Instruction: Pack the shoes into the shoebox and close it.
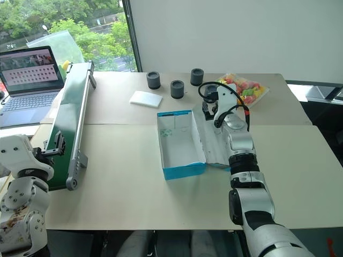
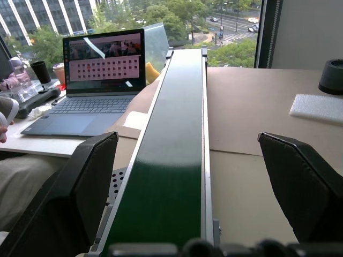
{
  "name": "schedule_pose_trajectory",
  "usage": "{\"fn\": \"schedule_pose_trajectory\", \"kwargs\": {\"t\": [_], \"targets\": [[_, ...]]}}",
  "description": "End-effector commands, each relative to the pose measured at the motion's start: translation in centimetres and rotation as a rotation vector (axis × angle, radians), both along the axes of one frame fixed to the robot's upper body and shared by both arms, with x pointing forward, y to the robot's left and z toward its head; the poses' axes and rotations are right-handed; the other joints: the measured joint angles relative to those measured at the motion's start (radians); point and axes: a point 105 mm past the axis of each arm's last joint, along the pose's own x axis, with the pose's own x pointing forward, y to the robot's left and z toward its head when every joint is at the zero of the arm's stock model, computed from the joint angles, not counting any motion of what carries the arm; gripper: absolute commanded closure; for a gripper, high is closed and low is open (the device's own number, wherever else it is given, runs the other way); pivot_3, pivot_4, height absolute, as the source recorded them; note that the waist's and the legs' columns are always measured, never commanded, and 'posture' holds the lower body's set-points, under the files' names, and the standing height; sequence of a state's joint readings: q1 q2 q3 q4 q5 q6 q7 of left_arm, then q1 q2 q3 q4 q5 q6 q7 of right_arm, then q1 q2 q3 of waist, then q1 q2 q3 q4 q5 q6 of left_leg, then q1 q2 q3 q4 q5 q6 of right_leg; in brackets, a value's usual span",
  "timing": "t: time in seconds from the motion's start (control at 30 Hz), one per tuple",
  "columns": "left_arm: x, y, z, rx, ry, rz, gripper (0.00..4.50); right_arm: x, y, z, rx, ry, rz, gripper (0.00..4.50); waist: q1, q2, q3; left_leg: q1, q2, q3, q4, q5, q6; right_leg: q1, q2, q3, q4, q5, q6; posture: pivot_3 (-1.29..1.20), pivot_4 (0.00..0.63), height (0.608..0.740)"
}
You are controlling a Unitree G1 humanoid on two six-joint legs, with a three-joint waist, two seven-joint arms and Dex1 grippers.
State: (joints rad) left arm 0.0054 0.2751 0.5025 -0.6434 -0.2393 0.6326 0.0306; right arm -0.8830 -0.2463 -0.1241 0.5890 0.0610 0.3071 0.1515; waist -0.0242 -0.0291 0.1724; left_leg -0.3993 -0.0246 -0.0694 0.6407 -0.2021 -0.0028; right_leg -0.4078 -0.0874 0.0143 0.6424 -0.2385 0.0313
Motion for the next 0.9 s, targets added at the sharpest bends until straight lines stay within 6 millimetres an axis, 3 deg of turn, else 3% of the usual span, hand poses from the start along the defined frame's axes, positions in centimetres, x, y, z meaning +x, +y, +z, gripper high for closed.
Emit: {"fn": "schedule_pose_trajectory", "kwargs": {"t": [0.03,0.1,0.13,0.27,0.43,0.53,0.67,0.77,0.9], "targets": [[-0.4,0.2,0.3,0.021,-0.018,0.007,0.00,-0.9,3.7,5.0,0.054,-0.150,0.191,0.10,0.000,0.000,0.000,0.000,0.000,0.000,0.000,0.000,0.000,0.000,0.000,0.000,0.000,0.000,0.000,0.00,0.150,0.739],[-0.6,0.5,-0.9,0.001,0.025,-0.015,0.00,-4.5,9.7,8.6,0.168,-0.205,0.597,0.10,-0.016,0.003,0.002,0.000,0.000,0.000,0.000,0.000,0.000,-0.001,0.000,0.001,0.000,0.000,0.000,0.00,0.150,0.739],[-0.8,0.6,-1.3,-0.001,0.037,-0.025,0.00,-6.5,11.6,9.6,0.189,-0.209,0.762,0.10,-0.021,0.003,0.002,-0.002,0.002,0.000,0.000,0.000,0.000,-0.004,0.000,0.003,0.002,0.000,0.000,0.00,0.150,0.739],[-1.6,1.1,-2.1,-0.017,0.073,-0.060,0.00,-12.9,15.4,9.5,0.160,-0.144,1.208,0.10,-0.019,0.003,0.002,-0.006,0.005,-0.002,-0.001,-0.001,0.000,-0.011,0.005,0.005,0.004,0.001,-0.001,0.00,0.150,0.739],[-2.3,1.7,-1.9,-0.006,0.093,-0.068,0.00,-18.3,17.9,7.3,0.119,-0.015,1.540,0.10,-0.007,0.002,0.001,-0.006,0.005,-0.003,0.001,-0.001,0.000,-0.010,0.003,0.005,0.003,0.001,-0.002,0.00,0.150,0.739],[-3.0,2.0,-2.3,-0.015,0.117,-0.070,0.00,-18.2,19.2,5.4,0.045,0.018,1.531,0.10,-0.010,0.002,0.001,-0.005,0.005,-0.003,0.001,-0.001,0.000,-0.010,0.003,0.005,0.003,0.002,-0.002,0.00,0.150,0.739],[-3.9,2.8,-2.7,-0.008,0.166,-0.071,0.00,-15.5,20.7,2.8,-0.085,0.024,1.352,0.10,-0.016,0.002,0.001,-0.005,0.006,-0.003,0.001,-0.001,0.000,-0.012,0.005,0.005,0.004,0.002,-0.003,0.00,0.150,0.739],[-4.2,3.5,-3.0,-0.006,0.203,-0.066,0.00,-13.3,20.9,0.7,-0.197,0.015,1.215,0.10,-0.017,0.002,0.001,-0.005,0.006,-0.002,0.001,-0.002,-0.001,-0.013,0.006,0.006,0.004,0.003,-0.003,0.00,0.150,0.739],[-3.9,3.9,-2.8,0.019,0.236,-0.063,0.00,-12.4,20.8,-0.1,-0.214,-0.011,1.162,0.10,-0.011,0.001,0.001,-0.006,0.006,-0.003,0.001,-0.002,-0.002,-0.014,0.006,0.006,0.004,0.003,-0.003,0.00,0.150,0.739]]}}
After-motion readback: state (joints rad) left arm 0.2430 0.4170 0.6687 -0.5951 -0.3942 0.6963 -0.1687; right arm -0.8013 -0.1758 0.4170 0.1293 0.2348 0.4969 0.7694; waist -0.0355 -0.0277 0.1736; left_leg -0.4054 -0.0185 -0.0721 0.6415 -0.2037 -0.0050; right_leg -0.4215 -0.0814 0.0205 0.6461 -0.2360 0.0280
